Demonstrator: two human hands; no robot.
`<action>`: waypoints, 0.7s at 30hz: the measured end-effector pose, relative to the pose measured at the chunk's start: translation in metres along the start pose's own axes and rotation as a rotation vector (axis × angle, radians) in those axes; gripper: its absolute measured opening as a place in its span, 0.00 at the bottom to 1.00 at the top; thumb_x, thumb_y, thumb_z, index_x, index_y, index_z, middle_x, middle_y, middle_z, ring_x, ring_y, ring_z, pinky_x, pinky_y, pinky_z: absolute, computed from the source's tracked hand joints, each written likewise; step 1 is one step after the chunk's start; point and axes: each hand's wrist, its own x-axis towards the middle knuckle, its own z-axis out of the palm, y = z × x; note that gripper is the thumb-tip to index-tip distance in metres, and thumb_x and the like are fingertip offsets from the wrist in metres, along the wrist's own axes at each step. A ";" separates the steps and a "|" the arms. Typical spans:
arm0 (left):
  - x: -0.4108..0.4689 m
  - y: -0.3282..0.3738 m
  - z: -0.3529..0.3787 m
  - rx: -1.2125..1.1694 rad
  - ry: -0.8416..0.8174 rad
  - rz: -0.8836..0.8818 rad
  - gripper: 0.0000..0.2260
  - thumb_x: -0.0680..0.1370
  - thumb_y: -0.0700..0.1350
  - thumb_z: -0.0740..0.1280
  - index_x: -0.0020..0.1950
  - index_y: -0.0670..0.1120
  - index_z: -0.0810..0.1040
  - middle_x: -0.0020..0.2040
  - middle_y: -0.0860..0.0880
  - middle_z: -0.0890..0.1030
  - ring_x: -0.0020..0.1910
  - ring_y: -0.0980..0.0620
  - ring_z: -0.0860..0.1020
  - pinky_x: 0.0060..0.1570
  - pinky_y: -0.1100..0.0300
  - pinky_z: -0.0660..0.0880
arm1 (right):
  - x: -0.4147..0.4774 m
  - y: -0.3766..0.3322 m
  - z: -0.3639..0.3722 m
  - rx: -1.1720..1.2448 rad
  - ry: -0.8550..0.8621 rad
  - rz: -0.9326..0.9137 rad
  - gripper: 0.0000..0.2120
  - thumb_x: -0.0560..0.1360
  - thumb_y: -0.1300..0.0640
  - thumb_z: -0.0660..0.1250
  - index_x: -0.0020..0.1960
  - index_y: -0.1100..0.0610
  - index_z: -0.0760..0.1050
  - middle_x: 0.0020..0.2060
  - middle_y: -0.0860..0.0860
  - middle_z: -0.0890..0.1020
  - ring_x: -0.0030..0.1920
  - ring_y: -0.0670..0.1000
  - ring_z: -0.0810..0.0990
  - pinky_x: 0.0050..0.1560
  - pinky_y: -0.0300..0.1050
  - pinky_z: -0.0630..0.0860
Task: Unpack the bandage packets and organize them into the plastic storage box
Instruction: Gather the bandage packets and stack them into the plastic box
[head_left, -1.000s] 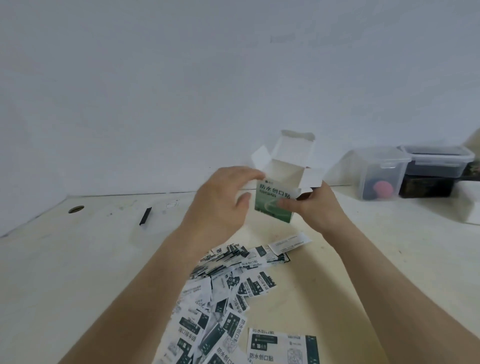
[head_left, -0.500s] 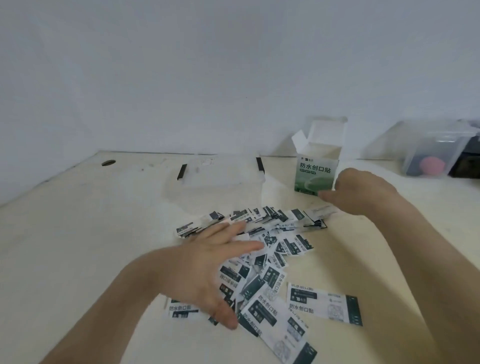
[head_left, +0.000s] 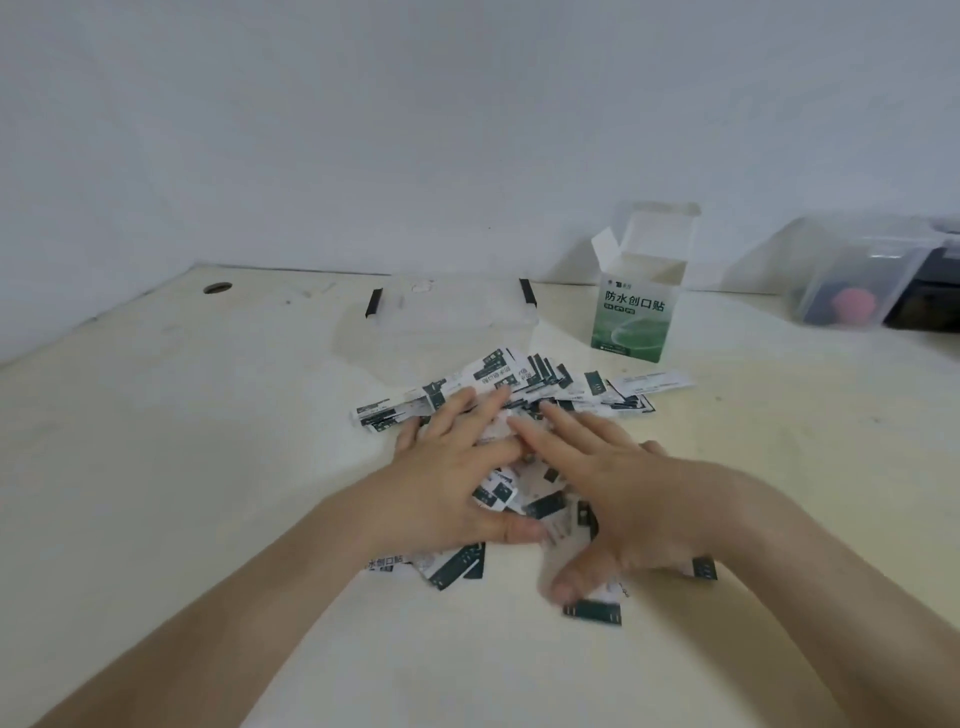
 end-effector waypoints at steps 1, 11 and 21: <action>0.003 0.001 0.002 0.001 0.016 -0.012 0.38 0.66 0.77 0.56 0.74 0.69 0.53 0.76 0.62 0.30 0.75 0.56 0.30 0.73 0.36 0.39 | 0.002 0.007 -0.003 0.007 0.025 0.019 0.61 0.62 0.33 0.73 0.73 0.34 0.27 0.74 0.39 0.28 0.75 0.48 0.29 0.73 0.65 0.43; 0.005 0.017 -0.053 -0.534 0.340 0.052 0.21 0.76 0.64 0.57 0.68 0.65 0.71 0.75 0.57 0.65 0.73 0.57 0.62 0.70 0.56 0.60 | 0.002 0.049 -0.042 0.303 0.320 -0.025 0.32 0.72 0.42 0.69 0.73 0.38 0.61 0.69 0.43 0.70 0.67 0.45 0.69 0.63 0.41 0.67; 0.032 -0.063 -0.052 -0.637 0.775 -0.434 0.11 0.81 0.49 0.61 0.60 0.58 0.79 0.61 0.49 0.81 0.61 0.49 0.78 0.61 0.59 0.69 | 0.088 0.020 -0.054 0.673 0.594 0.022 0.29 0.80 0.51 0.63 0.78 0.49 0.57 0.72 0.51 0.68 0.70 0.50 0.68 0.63 0.44 0.64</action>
